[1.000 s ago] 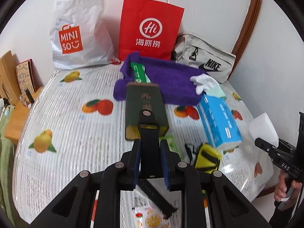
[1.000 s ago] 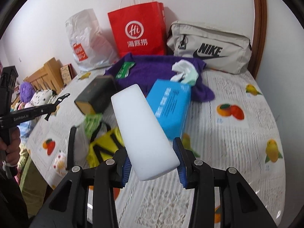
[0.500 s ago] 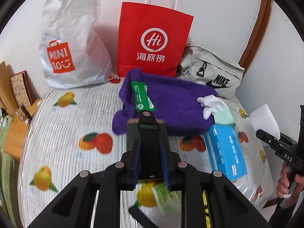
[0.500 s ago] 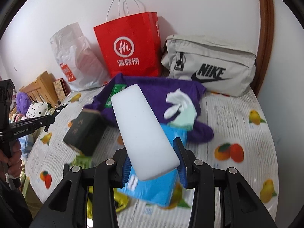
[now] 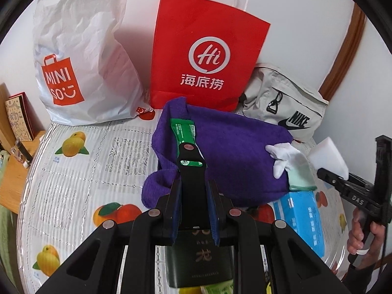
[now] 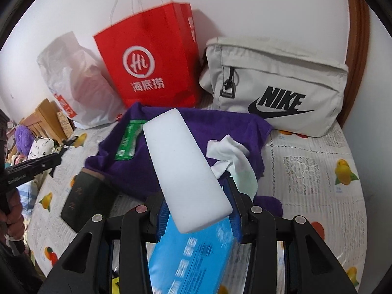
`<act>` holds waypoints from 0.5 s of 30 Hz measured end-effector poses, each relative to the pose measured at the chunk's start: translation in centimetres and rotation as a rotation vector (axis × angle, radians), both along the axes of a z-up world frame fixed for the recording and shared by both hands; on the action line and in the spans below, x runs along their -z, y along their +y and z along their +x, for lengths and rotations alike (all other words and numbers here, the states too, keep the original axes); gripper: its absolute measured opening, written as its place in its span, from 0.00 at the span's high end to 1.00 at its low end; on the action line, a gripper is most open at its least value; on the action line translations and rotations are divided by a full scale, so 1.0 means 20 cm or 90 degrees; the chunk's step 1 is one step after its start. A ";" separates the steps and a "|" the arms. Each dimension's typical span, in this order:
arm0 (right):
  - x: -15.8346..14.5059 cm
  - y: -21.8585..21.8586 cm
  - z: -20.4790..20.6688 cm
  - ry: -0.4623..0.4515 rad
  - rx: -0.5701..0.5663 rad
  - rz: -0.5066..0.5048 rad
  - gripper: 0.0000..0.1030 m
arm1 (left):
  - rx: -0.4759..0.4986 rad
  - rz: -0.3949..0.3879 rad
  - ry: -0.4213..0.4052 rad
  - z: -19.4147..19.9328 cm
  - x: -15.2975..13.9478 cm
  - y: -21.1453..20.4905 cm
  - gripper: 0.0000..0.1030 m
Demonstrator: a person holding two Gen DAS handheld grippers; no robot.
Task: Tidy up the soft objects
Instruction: 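Carry the dark tin box with the left tool while the right tool carries the sponge toward the towel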
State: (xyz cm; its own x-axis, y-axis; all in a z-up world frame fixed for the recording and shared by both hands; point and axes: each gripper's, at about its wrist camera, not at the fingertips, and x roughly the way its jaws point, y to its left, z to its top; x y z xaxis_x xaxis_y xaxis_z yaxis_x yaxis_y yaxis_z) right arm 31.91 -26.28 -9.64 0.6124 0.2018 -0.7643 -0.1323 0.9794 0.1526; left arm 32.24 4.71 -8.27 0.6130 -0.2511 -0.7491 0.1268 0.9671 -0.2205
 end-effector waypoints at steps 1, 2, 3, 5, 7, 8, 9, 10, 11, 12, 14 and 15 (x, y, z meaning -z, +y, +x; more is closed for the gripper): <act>0.02 0.00 0.04 0.007 -0.001 -0.001 0.60 | 0.000 -0.002 0.002 0.02 0.01 0.00 0.81; 0.03 0.00 0.06 0.012 -0.002 -0.002 0.59 | 0.000 -0.002 0.004 0.04 0.01 0.00 0.81; 0.05 -0.01 0.09 0.019 -0.004 -0.004 0.59 | -0.001 0.000 0.007 0.05 0.02 0.00 0.81; 0.09 -0.01 0.16 0.036 -0.007 -0.010 0.59 | 0.003 0.001 0.013 0.09 0.03 -0.01 0.81; 0.14 -0.01 0.21 0.055 -0.005 -0.011 0.59 | 0.007 0.000 0.018 0.13 0.04 -0.02 0.81; 0.16 -0.01 0.24 0.067 -0.004 -0.009 0.59 | 0.009 0.000 0.020 0.16 0.04 -0.03 0.81; 0.18 -0.01 0.26 0.078 -0.006 -0.008 0.59 | 0.011 0.001 0.022 0.18 0.05 -0.04 0.81; 0.21 -0.01 0.28 0.089 -0.011 -0.006 0.59 | 0.012 0.002 0.023 0.20 0.05 -0.05 0.81; 0.23 0.00 0.31 0.100 -0.016 -0.004 0.59 | 0.014 0.003 0.025 0.22 0.06 -0.06 0.81; 0.25 0.00 0.32 0.107 -0.020 -0.002 0.59 | 0.016 0.003 0.028 0.24 0.07 -0.06 0.81; 0.28 0.00 0.35 0.119 -0.022 0.001 0.59 | 0.022 0.002 0.033 0.27 0.08 -0.08 0.81; 0.29 0.00 0.37 0.127 -0.023 0.002 0.59 | 0.025 0.001 0.037 0.29 0.09 -0.08 0.81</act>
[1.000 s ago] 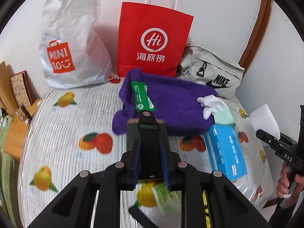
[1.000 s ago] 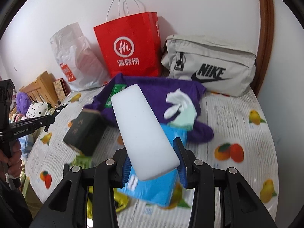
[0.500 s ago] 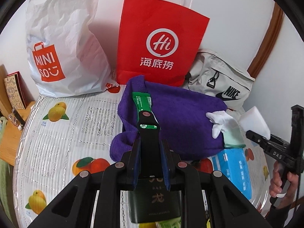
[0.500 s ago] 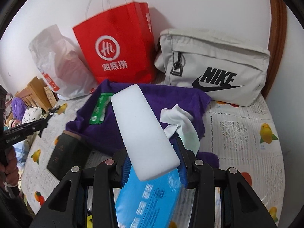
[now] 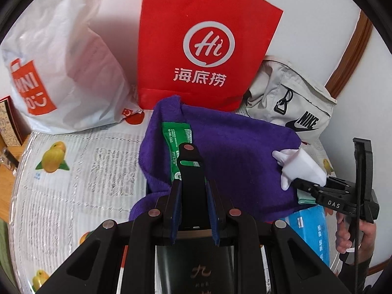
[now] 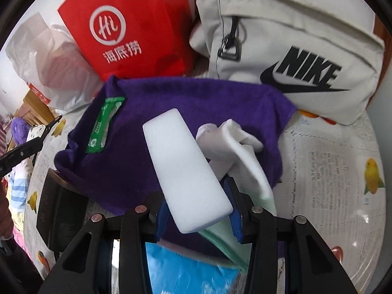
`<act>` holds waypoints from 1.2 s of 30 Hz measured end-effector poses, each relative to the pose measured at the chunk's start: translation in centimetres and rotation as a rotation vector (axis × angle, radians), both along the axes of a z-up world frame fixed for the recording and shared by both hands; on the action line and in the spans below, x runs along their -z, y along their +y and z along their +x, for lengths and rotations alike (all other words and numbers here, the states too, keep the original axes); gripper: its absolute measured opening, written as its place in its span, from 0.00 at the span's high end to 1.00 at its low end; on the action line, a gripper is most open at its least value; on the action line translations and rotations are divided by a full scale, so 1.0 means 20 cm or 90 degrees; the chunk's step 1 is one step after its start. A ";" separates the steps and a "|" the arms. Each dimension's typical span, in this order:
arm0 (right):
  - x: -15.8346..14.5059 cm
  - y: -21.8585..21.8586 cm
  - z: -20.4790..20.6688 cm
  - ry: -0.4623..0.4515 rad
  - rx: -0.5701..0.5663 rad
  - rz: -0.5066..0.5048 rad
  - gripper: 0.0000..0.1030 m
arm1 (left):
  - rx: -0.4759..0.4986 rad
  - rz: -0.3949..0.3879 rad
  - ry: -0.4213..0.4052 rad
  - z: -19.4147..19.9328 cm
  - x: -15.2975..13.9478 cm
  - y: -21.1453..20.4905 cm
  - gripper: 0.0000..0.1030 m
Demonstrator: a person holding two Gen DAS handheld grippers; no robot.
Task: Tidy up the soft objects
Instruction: 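Carry the dark tin box with the left tool while the right tool carries the sponge toward the towel, then release the tin box beside the towel with the left tool while the right tool releases the sponge onto it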
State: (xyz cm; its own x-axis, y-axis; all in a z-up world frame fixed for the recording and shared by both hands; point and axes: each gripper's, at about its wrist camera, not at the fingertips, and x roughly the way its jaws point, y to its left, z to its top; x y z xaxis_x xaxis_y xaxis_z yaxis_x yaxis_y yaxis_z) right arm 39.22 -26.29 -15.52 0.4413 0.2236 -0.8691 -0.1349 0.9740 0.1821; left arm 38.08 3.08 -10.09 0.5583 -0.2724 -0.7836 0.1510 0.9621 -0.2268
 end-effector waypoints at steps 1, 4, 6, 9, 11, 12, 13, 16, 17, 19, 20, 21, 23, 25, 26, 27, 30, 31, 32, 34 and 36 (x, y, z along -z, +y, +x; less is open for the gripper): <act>0.01 0.00 0.01 0.007 -0.002 0.002 0.58 | 0.002 -0.001 0.003 0.02 0.01 -0.01 0.81; 0.04 0.00 0.05 0.021 -0.009 0.007 0.57 | 0.016 -0.003 0.007 0.05 0.03 -0.03 0.81; 0.05 0.00 0.06 0.022 -0.017 0.010 0.55 | 0.015 -0.001 0.009 0.08 0.04 -0.04 0.81; 0.07 0.00 0.07 0.024 -0.027 -0.003 0.45 | 0.018 -0.003 0.023 0.14 0.07 -0.05 0.81; 0.07 0.01 0.06 0.024 -0.038 -0.010 0.44 | 0.017 0.002 0.032 0.18 0.09 -0.07 0.81; 0.07 0.02 0.05 0.026 -0.044 -0.013 0.40 | 0.017 0.005 0.036 0.19 0.10 -0.07 0.81; 0.07 0.03 0.05 0.026 -0.052 -0.014 0.36 | 0.017 0.007 0.040 0.21 0.12 -0.08 0.81; 0.06 0.05 0.03 0.012 -0.058 -0.027 0.36 | 0.019 0.010 0.050 0.25 0.15 -0.10 0.81; 0.05 0.05 0.03 0.008 -0.059 -0.029 0.36 | 0.020 0.012 0.054 0.26 0.17 -0.10 0.81; 0.03 0.06 0.02 -0.004 -0.059 -0.026 0.36 | 0.019 0.017 0.063 0.28 0.20 -0.11 0.81; 0.01 0.06 0.02 -0.009 -0.058 -0.025 0.36 | 0.018 0.018 0.067 0.28 0.21 -0.11 0.81; 0.00 0.06 0.01 -0.017 -0.058 -0.023 0.36 | 0.018 0.018 0.072 0.29 0.22 -0.11 0.81; -0.04 0.05 -0.01 -0.036 -0.059 -0.018 0.36 | 0.017 0.020 0.079 0.30 0.25 -0.10 0.81; -0.08 0.06 -0.03 -0.060 -0.063 -0.015 0.36 | 0.011 0.026 0.086 0.32 0.26 -0.10 0.81; -0.10 0.05 -0.04 -0.068 -0.064 -0.015 0.36 | 0.016 0.031 0.090 0.32 0.28 -0.10 0.81; -0.11 0.06 -0.05 -0.076 -0.064 -0.016 0.36 | 0.019 0.032 0.094 0.33 0.29 -0.12 0.81; -0.14 0.05 -0.07 -0.091 -0.060 -0.012 0.36 | 0.021 0.031 0.106 0.34 0.32 -0.12 0.81; -0.15 0.04 -0.08 -0.094 -0.057 -0.012 0.36 | 0.020 0.029 0.109 0.35 0.32 -0.12 0.80; -0.16 0.02 -0.09 -0.096 -0.055 -0.012 0.36 | 0.020 0.027 0.112 0.35 0.33 -0.12 0.80; -0.17 0.01 -0.10 -0.099 -0.050 -0.011 0.36 | 0.020 0.028 0.119 0.35 0.34 -0.12 0.79; -0.17 -0.01 -0.11 -0.098 -0.040 -0.008 0.36 | 0.014 0.034 0.125 0.35 0.34 -0.12 0.78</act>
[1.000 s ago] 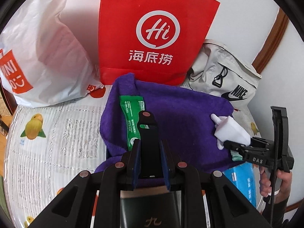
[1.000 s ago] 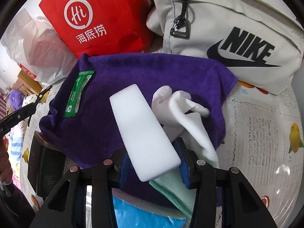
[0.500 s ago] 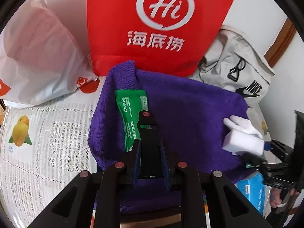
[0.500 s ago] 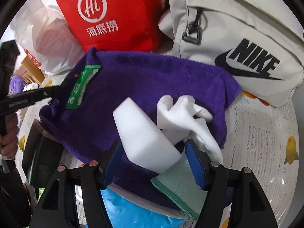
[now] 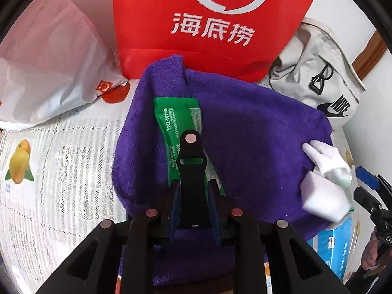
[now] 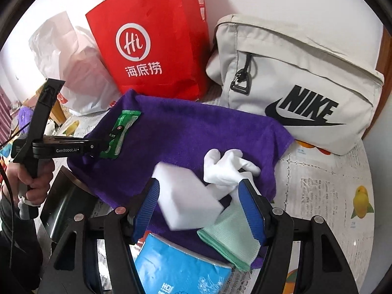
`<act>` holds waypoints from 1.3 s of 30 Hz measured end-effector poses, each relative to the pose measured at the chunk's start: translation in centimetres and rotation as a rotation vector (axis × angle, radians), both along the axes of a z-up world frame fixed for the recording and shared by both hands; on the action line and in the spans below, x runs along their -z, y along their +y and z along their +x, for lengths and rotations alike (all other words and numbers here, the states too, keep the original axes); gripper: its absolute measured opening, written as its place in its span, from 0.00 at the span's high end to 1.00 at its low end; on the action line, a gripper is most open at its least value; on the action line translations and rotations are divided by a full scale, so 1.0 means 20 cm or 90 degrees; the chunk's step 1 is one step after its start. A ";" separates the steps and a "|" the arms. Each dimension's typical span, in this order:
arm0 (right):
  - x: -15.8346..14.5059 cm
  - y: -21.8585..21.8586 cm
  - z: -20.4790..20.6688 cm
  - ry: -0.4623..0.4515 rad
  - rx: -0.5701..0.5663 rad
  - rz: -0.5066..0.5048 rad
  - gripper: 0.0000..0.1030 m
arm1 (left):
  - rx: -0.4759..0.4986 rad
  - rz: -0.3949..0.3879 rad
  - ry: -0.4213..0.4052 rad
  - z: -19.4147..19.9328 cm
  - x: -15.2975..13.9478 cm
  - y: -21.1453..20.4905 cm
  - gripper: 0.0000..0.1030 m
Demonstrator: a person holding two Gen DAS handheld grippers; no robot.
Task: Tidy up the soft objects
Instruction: 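Release the tin box beside the towel with the left tool while the right tool releases the sponge onto it, then reach the left tool toward the orange-slice candy packet beside the black strap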
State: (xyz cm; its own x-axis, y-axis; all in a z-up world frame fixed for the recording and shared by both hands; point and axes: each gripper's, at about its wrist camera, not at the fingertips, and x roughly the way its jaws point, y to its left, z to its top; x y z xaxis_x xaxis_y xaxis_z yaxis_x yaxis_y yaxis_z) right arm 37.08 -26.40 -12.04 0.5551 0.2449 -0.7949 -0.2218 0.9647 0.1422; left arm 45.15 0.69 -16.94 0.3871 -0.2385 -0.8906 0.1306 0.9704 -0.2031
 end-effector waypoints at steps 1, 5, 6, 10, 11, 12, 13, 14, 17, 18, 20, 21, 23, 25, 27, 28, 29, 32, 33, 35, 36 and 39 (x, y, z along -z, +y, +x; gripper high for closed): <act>0.00 -0.01 0.00 0.000 0.005 0.001 0.36 | -0.001 0.000 -0.003 -0.01 -0.01 0.01 0.78; -0.02 -0.03 -0.04 -0.001 0.023 0.016 0.36 | -0.005 -0.003 -0.011 -0.05 -0.06 0.03 0.65; -0.03 -0.04 -0.06 -0.003 0.028 0.019 0.36 | -0.006 -0.003 -0.016 -0.07 -0.08 0.03 0.64; -0.08 -0.05 -0.14 -0.011 0.038 0.027 0.36 | -0.005 0.000 -0.038 -0.17 -0.18 0.06 0.59; -0.10 -0.04 -0.17 -0.013 0.039 0.028 0.36 | -0.007 0.000 -0.046 -0.20 -0.21 0.07 0.57; -0.11 -0.04 -0.20 -0.015 0.040 0.027 0.36 | -0.010 -0.002 -0.056 -0.24 -0.24 0.07 0.57; -0.13 -0.04 -0.23 -0.018 0.042 0.024 0.36 | -0.014 -0.004 -0.067 -0.27 -0.27 0.08 0.56; -0.14 -0.03 -0.26 -0.022 0.042 0.021 0.36 | -0.017 -0.006 -0.077 -0.30 -0.30 0.09 0.56; -0.20 0.00 -0.38 -0.047 0.029 0.011 0.36 | -0.024 -0.010 -0.104 -0.42 -0.38 0.12 0.56; -0.22 0.02 -0.42 -0.055 0.023 0.010 0.36 | -0.025 -0.007 -0.112 -0.47 -0.40 0.12 0.56; -0.25 0.04 -0.50 -0.067 0.016 0.006 0.36 | -0.027 0.003 -0.122 -0.56 -0.44 0.13 0.56; -0.26 0.04 -0.54 -0.074 0.016 0.006 0.36 | -0.027 0.005 -0.124 -0.60 -0.45 0.14 0.56; -0.27 0.06 -0.61 -0.077 0.013 0.013 0.36 | -0.024 0.002 -0.128 -0.67 -0.48 0.14 0.56; -0.28 0.07 -0.68 -0.076 0.018 0.021 0.36 | -0.024 -0.002 -0.134 -0.77 -0.50 0.16 0.56; -0.28 0.08 -0.74 -0.068 0.026 0.024 0.36 | -0.025 -0.003 -0.134 -0.85 -0.50 0.17 0.56; -0.28 0.08 -0.78 -0.068 0.034 0.026 0.36 | -0.027 -0.006 -0.130 -0.88 -0.50 0.17 0.56; -0.28 0.08 -0.81 -0.066 0.039 0.029 0.36 | -0.026 -0.009 -0.123 -0.93 -0.50 0.18 0.56; -0.25 0.09 -0.90 -0.049 0.046 0.047 0.36 | -0.029 -0.012 -0.117 -1.05 -0.48 0.19 0.56; -0.24 0.10 -0.93 -0.044 0.043 0.052 0.36 | -0.029 -0.013 -0.116 -1.09 -0.48 0.19 0.56; -0.21 0.12 -0.99 -0.030 0.033 0.047 0.36 | -0.028 -0.014 -0.112 -1.16 -0.46 0.20 0.56; -0.19 0.14 -1.03 -0.027 0.033 0.039 0.36 | -0.028 -0.014 -0.110 -1.19 -0.45 0.20 0.56; -0.12 0.18 -1.11 -0.012 0.024 0.037 0.36 | -0.034 -0.016 -0.098 -1.28 -0.39 0.21 0.54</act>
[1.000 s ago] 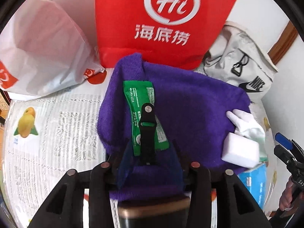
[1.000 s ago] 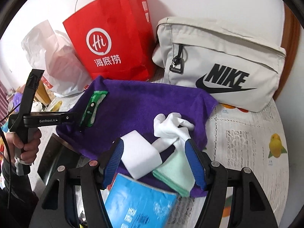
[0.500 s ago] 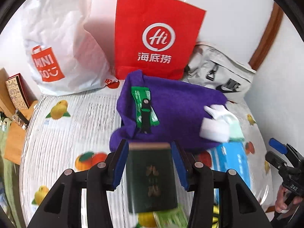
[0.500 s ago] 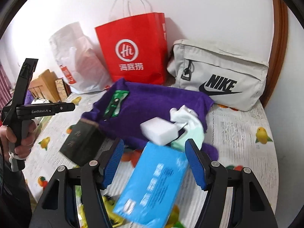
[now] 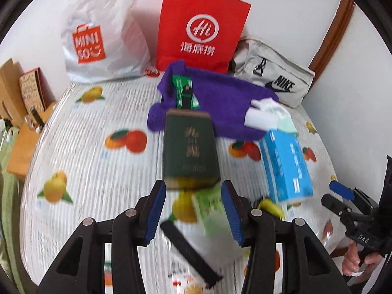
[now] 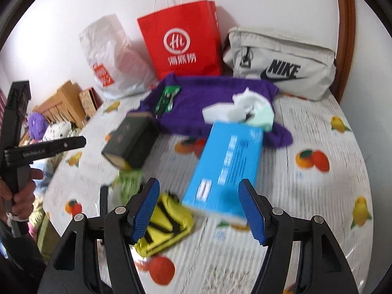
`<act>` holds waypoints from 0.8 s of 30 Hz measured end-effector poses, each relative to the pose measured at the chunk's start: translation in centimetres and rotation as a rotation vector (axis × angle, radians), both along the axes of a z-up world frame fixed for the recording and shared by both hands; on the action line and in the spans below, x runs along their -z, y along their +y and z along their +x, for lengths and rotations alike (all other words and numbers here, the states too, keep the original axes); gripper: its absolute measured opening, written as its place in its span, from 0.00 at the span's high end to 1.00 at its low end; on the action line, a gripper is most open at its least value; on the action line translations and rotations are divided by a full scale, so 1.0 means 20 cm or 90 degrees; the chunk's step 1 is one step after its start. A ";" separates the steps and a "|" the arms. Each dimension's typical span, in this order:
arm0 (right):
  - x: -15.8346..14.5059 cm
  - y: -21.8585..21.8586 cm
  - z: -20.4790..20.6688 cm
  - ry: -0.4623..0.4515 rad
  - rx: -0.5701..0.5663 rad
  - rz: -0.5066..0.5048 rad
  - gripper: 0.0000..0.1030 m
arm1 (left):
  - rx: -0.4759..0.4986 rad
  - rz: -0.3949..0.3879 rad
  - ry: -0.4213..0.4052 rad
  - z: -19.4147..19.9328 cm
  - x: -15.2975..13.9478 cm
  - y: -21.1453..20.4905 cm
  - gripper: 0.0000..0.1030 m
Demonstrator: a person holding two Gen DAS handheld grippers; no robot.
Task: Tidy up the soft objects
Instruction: 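Reach the left tool toward the orange-slice candy packet beside the black strap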
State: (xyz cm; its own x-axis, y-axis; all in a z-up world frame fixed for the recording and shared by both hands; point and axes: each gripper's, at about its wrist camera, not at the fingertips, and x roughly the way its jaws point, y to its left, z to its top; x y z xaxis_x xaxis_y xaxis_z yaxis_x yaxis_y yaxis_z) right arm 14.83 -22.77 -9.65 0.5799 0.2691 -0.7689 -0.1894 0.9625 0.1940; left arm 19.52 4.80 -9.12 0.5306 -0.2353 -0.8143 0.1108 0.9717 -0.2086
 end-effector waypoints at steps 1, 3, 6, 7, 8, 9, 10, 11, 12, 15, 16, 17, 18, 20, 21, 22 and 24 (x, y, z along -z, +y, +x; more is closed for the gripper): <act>0.02 0.01 -0.02 0.004 -0.003 0.003 0.36 | -0.003 -0.001 0.012 -0.02 0.03 0.01 0.50; 0.06 0.02 -0.08 0.009 -0.003 0.006 0.36 | -0.011 -0.009 0.035 -0.08 0.09 0.02 0.49; 0.09 0.03 -0.15 0.020 0.001 0.017 0.36 | -0.011 0.000 0.055 -0.17 0.16 0.02 0.48; 0.10 0.03 -0.18 0.019 -0.002 0.022 0.36 | -0.010 0.008 0.059 -0.20 0.18 0.01 0.45; 0.10 0.03 -0.20 0.016 -0.003 0.021 0.36 | -0.011 0.016 0.065 -0.23 0.21 0.00 0.43; 0.10 0.04 -0.22 0.012 -0.001 0.019 0.36 | -0.010 0.020 0.070 -0.26 0.23 0.00 0.43; 0.10 0.04 -0.24 0.011 0.000 0.019 0.36 | -0.006 0.025 0.075 -0.29 0.26 -0.01 0.43; 0.11 0.04 -0.26 0.010 0.001 0.021 0.36 | -0.002 0.030 0.081 -0.32 0.29 -0.02 0.43; 0.12 0.04 -0.28 0.011 -0.001 0.025 0.35 | 0.000 0.031 0.081 -0.35 0.31 -0.02 0.43; 0.14 0.03 -0.31 0.012 -0.004 0.021 0.35 | 0.006 0.039 0.094 -0.42 0.40 -0.03 0.38; 0.15 0.03 -0.33 0.013 -0.003 0.018 0.35 | 0.009 0.042 0.100 -0.45 0.43 -0.03 0.38; 0.16 0.03 -0.34 0.015 -0.002 0.017 0.35 | 0.013 0.047 0.108 -0.47 0.46 -0.04 0.37; 0.17 0.02 -0.35 0.017 -0.001 0.018 0.35 | 0.017 0.049 0.113 -0.49 0.48 -0.05 0.37; 0.20 0.01 -0.37 0.023 0.003 0.017 0.35 | 0.030 0.057 0.098 -0.54 0.51 -0.07 0.23; 0.21 0.01 -0.38 0.025 0.006 0.016 0.35 | 0.040 0.065 0.093 -0.56 0.51 -0.09 0.19; 0.21 0.00 -0.38 0.026 0.010 0.015 0.35 | 0.051 0.076 0.093 -0.57 0.52 -0.11 0.16; 0.22 -0.01 -0.39 0.029 0.016 0.019 0.35 | 0.065 0.131 0.067 -0.60 0.54 -0.17 0.14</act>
State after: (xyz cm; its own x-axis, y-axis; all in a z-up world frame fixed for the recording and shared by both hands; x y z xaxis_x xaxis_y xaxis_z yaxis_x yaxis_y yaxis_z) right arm 6.99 -22.95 -14.14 0.5515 0.2783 -0.7864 -0.1564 0.9605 0.2302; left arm 7.54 1.40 -20.01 0.4224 -0.1067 -0.9001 0.1990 0.9797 -0.0227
